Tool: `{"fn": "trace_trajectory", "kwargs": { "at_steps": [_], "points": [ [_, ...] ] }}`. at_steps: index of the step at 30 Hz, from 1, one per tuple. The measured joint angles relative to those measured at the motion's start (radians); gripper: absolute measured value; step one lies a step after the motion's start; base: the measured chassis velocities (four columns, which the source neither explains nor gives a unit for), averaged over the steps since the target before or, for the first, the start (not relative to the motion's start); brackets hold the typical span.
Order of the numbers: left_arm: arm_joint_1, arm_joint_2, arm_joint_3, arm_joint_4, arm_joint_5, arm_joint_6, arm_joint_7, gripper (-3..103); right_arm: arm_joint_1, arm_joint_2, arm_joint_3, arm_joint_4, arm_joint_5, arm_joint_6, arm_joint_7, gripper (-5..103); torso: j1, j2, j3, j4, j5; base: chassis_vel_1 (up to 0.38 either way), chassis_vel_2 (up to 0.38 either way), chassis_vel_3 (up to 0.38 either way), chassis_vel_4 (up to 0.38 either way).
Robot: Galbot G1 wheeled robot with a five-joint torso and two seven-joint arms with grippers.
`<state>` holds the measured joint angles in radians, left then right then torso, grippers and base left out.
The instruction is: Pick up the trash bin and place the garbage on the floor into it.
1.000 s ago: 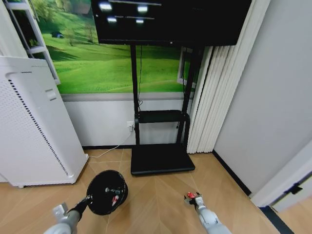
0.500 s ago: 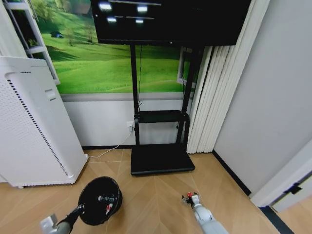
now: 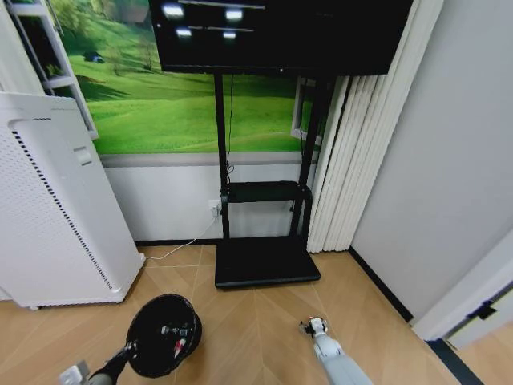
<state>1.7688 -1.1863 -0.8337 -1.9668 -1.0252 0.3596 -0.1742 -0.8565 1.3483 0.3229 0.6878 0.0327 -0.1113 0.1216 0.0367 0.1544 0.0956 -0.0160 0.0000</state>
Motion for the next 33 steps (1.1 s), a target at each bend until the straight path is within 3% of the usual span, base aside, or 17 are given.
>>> {"fn": "trace_trajectory", "kwargs": {
  "at_steps": [3,4,12,14,16,27,33],
  "points": [
    [0.002,0.001,-0.006,0.001,-0.001,-0.003,0.004,3,0.002,0.003,0.004,-0.013,-0.005,0.000,0.000,71,0.000,0.000,0.000,-0.0001,0.0000,0.000,0.000,0.000,0.000],
    [0.002,0.001,-0.006,0.001,-0.001,-0.003,0.004,3,0.002,0.003,0.004,-0.013,-0.005,0.000,0.000,71,0.000,0.000,0.000,-0.0001,0.0000,0.000,0.000,0.000,0.000],
    [0.000,0.006,-0.013,0.008,-0.006,-0.005,0.008,3,-0.003,0.002,0.009,-0.013,-0.006,0.003,0.000,39,0.000,0.000,0.000,-0.0001,-0.0002,0.000,0.000,0.000,0.000],
    [-0.001,0.006,-0.013,0.008,-0.007,-0.005,0.008,3,-0.004,0.001,0.009,-0.011,-0.006,0.003,0.000,39,0.000,0.000,0.000,-0.0001,-0.0002,0.000,0.000,0.000,0.000],
    [-0.003,0.007,-0.013,0.009,-0.008,-0.006,0.008,3,-0.012,0.000,0.012,-0.005,-0.006,0.004,0.000,28,0.000,0.000,0.000,-0.0002,-0.0005,0.000,0.000,0.000,0.000],
    [-0.005,0.010,-0.017,0.013,-0.011,-0.008,0.010,3,-0.050,-0.002,0.017,0.019,-0.001,0.005,-0.003,1,0.000,0.000,0.000,-0.0003,0.0007,0.000,0.000,0.000,0.000],
    [-0.009,0.010,-0.016,0.014,-0.011,-0.009,0.010,3,-0.066,-0.006,0.017,0.052,0.007,0.004,-0.003,0,0.000,0.000,0.000,-0.0002,0.0004,0.000,0.000,0.000,0.000]
  ]
}}
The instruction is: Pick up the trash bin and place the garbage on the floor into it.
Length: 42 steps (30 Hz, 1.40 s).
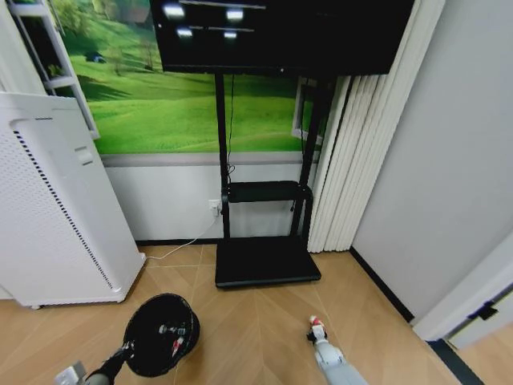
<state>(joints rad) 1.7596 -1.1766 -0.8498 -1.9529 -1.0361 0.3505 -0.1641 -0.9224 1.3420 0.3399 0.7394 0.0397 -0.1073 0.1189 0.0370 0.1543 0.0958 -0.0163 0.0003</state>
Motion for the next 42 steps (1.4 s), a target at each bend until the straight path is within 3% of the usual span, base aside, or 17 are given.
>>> {"fn": "trace_trajectory", "kwargs": {
  "at_steps": [10,12,14,17,18,20,27,28,30,32,38,42],
  "points": [
    [-0.016,0.011,0.005,0.007,-0.003,-0.002,-0.002,3,-0.064,-0.024,0.014,0.133,0.003,0.014,0.019,-3,0.000,0.000,0.000,0.0001,-0.0004,0.000,0.000,0.000,0.000],
    [-0.017,0.011,0.005,0.008,-0.003,-0.002,-0.003,3,-0.077,-0.029,0.025,0.156,-0.019,0.026,0.021,1,0.000,0.000,0.000,0.0000,-0.0003,0.000,0.000,0.000,0.000],
    [-0.021,0.011,0.009,0.010,-0.002,-0.002,-0.004,3,-0.085,-0.037,0.041,0.173,-0.033,0.040,0.022,17,0.000,0.000,0.000,0.0002,-0.0004,0.000,0.000,0.000,0.000],
    [-0.026,0.011,0.014,0.010,-0.002,-0.002,-0.007,3,-0.079,-0.041,0.050,0.159,-0.036,0.042,0.016,22,0.000,0.000,0.000,0.0001,-0.0003,0.000,0.000,0.000,0.000],
    [-0.029,0.011,0.016,0.010,-0.002,-0.002,-0.008,3,-0.073,-0.043,0.053,0.147,-0.038,0.039,0.011,33,0.000,0.000,0.000,0.0001,-0.0003,0.000,0.000,0.000,0.000],
    [-0.032,0.011,0.017,0.010,-0.002,-0.002,-0.010,3,-0.067,-0.045,0.054,0.137,-0.039,0.033,0.006,33,0.000,0.000,0.000,0.0001,-0.0003,0.000,0.000,0.000,0.000],
    [-0.042,0.013,0.020,0.014,-0.002,-0.002,-0.016,3,-0.049,-0.046,0.056,0.107,-0.037,0.008,-0.015,60,0.000,0.000,0.000,0.0002,-0.0003,0.000,0.000,0.000,0.000],
    [-0.042,0.013,0.020,0.014,-0.002,-0.002,-0.016,3,-0.049,-0.046,0.056,0.107,-0.037,0.008,-0.015,60,0.000,0.000,0.000,0.0002,-0.0003,0.000,0.000,0.000,0.000],
    [-0.047,0.014,0.027,0.016,-0.002,-0.002,-0.022,3,-0.042,-0.040,0.060,0.086,-0.028,-0.016,-0.025,77,0.000,0.000,0.000,0.0002,-0.0003,0.000,0.000,0.000,0.000],
    [-0.049,0.014,0.028,0.016,-0.002,-0.002,-0.024,3,-0.041,-0.039,0.060,0.081,-0.024,-0.023,-0.029,77,0.000,0.000,0.000,0.0002,-0.0003,0.000,0.000,0.000,0.000],
    [-0.054,0.018,0.033,0.018,-0.007,-0.002,-0.028,3,-0.025,-0.026,0.062,0.040,-0.003,-0.040,-0.036,99,0.000,0.000,0.000,0.0001,-0.0003,0.000,0.000,0.000,0.000],
    [-0.053,0.021,0.033,0.019,-0.010,-0.002,-0.029,3,-0.004,-0.020,0.060,0.009,0.003,-0.042,-0.036,100,0.000,0.000,0.000,0.0002,-0.0003,0.000,0.000,0.000,0.000]
  ]
}}
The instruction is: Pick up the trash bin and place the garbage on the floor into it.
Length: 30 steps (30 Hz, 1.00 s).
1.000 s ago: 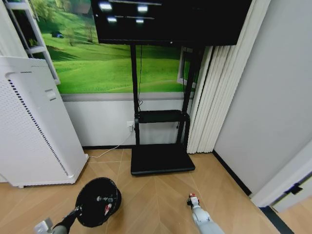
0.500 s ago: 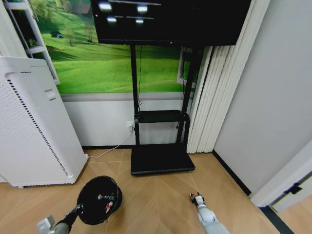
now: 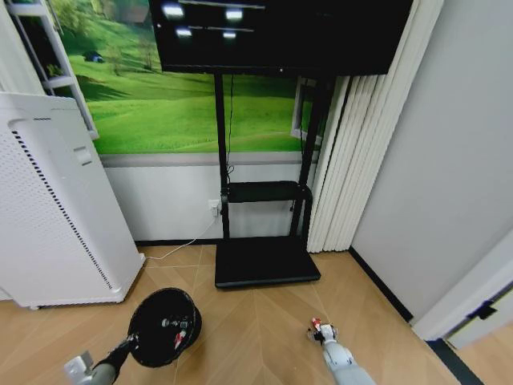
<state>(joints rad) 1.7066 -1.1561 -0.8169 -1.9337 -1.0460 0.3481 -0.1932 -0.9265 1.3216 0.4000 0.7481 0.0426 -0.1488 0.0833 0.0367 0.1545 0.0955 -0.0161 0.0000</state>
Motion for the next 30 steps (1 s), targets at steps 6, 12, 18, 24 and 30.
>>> {"fn": "trace_trajectory", "kwargs": {
  "at_steps": [6,12,18,24,30],
  "points": [
    [0.002,0.005,0.000,0.000,-0.006,0.000,-0.002,3,0.031,0.002,-0.022,-0.041,0.027,-0.003,0.011,100,0.000,0.000,0.000,0.0000,0.0000,0.000,0.000,0.000,0.000],
    [0.003,0.006,0.000,0.000,-0.008,0.000,-0.003,3,0.044,-0.001,-0.046,-0.053,0.043,-0.018,0.013,92,0.000,0.000,0.000,0.0000,-0.0001,0.000,0.000,0.000,0.000],
    [0.002,0.006,-0.006,0.000,-0.010,-0.001,-0.005,3,0.048,0.003,-0.046,-0.069,0.034,-0.018,0.003,71,0.000,0.000,0.000,0.0000,-0.0005,0.000,0.000,0.000,0.000],
    [0.009,0.005,-0.017,-0.001,-0.013,-0.003,-0.005,3,0.042,0.007,-0.043,-0.071,0.029,-0.018,0.000,49,0.000,0.000,0.000,0.0003,-0.0003,0.000,0.000,0.000,0.000],
    [0.005,0.005,-0.020,-0.001,-0.017,-0.004,-0.004,3,0.020,0.005,-0.036,-0.052,0.030,-0.016,0.000,37,0.000,0.000,0.000,0.0001,-0.0004,0.000,0.000,0.000,0.000]
  ]
}}
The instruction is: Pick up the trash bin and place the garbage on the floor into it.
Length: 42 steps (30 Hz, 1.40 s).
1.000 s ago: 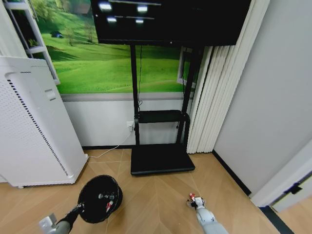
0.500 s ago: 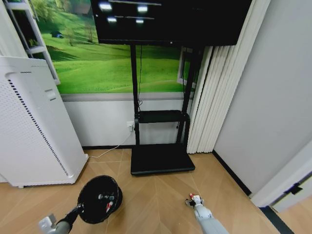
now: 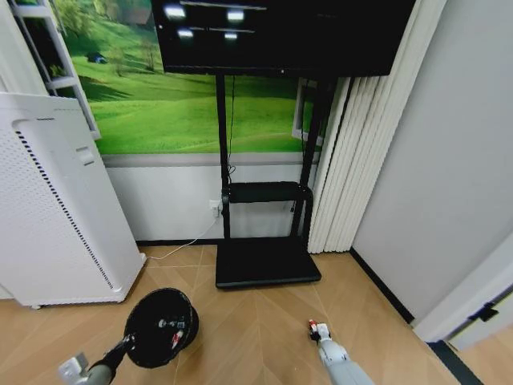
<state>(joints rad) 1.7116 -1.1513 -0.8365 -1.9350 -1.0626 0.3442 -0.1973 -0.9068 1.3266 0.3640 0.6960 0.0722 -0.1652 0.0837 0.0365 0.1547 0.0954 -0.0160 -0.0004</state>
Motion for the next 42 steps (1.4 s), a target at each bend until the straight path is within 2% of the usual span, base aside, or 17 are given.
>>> {"fn": "trace_trajectory", "kwargs": {
  "at_steps": [7,9,11,14,16,17,19,20,21,22,25,26,29,32,37,42],
  "points": [
    [-0.007,0.002,0.004,-0.001,-0.001,0.000,0.000,3,-0.039,-0.009,0.007,0.057,0.025,-0.001,0.001,37,0.000,0.000,0.000,-0.0002,0.0006,0.000,0.000,0.000,0.000],
    [-0.015,0.009,0.009,0.002,-0.001,-0.001,-0.001,3,-0.080,-0.020,0.014,0.134,0.060,-0.004,-0.001,37,0.000,-0.001,0.001,-0.0007,0.0018,0.000,0.000,0.000,0.000],
    [-0.025,0.016,0.016,0.008,0.000,-0.001,-0.002,3,-0.104,-0.032,0.022,0.197,0.086,-0.004,-0.002,37,0.000,-0.001,0.001,-0.0003,0.0018,0.000,0.000,0.000,0.000],
    [-0.044,0.026,0.029,0.020,0.003,-0.003,-0.004,3,-0.141,-0.047,0.047,0.285,0.114,-0.004,-0.005,37,0.000,-0.001,0.000,-0.0002,0.0003,0.000,0.000,0.000,0.000],
    [-0.083,0.047,0.056,0.048,0.018,-0.005,-0.007,3,-0.211,-0.064,0.086,0.428,0.171,0.038,-0.030,35,0.000,-0.001,0.000,-0.0002,0.0012,0.000,0.000,0.000,0.000],
    [-0.083,0.047,0.056,0.048,0.018,-0.005,-0.007,3,-0.211,-0.064,0.086,0.428,0.171,0.038,-0.030,35,0.000,-0.001,0.000,-0.0002,0.0012,0.000,0.000,0.000,0.000],
    [-0.116,0.065,0.088,0.067,0.023,-0.006,-0.011,3,-0.288,-0.082,0.113,0.580,0.218,0.067,-0.047,35,0.000,-0.001,0.000,-0.0001,0.0003,0.000,0.000,0.000,0.000],
    [-0.116,0.065,0.088,0.067,0.023,-0.006,-0.011,3,-0.288,-0.082,0.113,0.580,0.218,0.067,-0.047,35,0.000,-0.001,0.000,-0.0001,0.0003,0.000,0.000,0.000,0.000],
    [-0.138,0.078,0.113,0.077,0.024,-0.007,-0.015,3,-0.344,-0.095,0.127,0.684,0.254,0.068,-0.056,33,0.000,-0.001,0.000,-0.0002,0.0007,0.000,0.000,0.000,0.000],
    [-0.138,0.078,0.113,0.077,0.024,-0.007,-0.015,3,-0.344,-0.095,0.127,0.684,0.254,0.068,-0.056,33,0.000,-0.001,0.000,-0.0002,0.0007,0.000,0.000,0.000,0.000],
    [-0.191,0.113,0.176,0.116,0.044,-0.010,-0.006,3,-0.489,-0.129,0.144,0.933,0.282,0.082,-0.103,32,0.000,0.000,0.000,-0.0003,0.0002,0.000,0.000,0.000,0.000],
    [-0.191,0.113,0.176,0.116,0.044,-0.010,-0.006,3,-0.489,-0.129,0.144,0.933,0.282,0.082,-0.103,32,0.000,0.000,0.000,-0.0003,0.0002,0.000,0.000,0.000,0.000],
    [-0.229,0.145,0.219,0.128,0.049,-0.010,0.016,3,-0.604,-0.144,0.114,1.126,0.270,0.090,-0.138,29,0.000,0.000,0.000,-0.0002,0.0002,0.000,0.000,0.000,0.000],
    [-0.241,0.165,0.245,0.132,0.061,-0.010,0.045,3,-0.657,-0.135,0.074,1.188,0.241,0.093,-0.142,28,0.000,0.000,0.000,-0.0005,0.0003,0.000,0.000,0.000,0.000],
    [-0.233,0.188,0.286,0.135,0.118,-0.023,0.131,3,-0.703,-0.150,-0.039,1.243,0.196,0.122,-0.150,27,0.000,0.000,0.000,0.0001,0.0006,0.000,0.000,0.000,0.000],
    [-0.238,0.195,0.336,0.142,0.152,-0.030,0.159,3,-0.701,-0.188,-0.122,1.261,0.192,0.157,-0.170,27,0.000,0.000,0.000,-0.0001,0.0002,0.000,0.000,0.000,0.000]
  ]
}}
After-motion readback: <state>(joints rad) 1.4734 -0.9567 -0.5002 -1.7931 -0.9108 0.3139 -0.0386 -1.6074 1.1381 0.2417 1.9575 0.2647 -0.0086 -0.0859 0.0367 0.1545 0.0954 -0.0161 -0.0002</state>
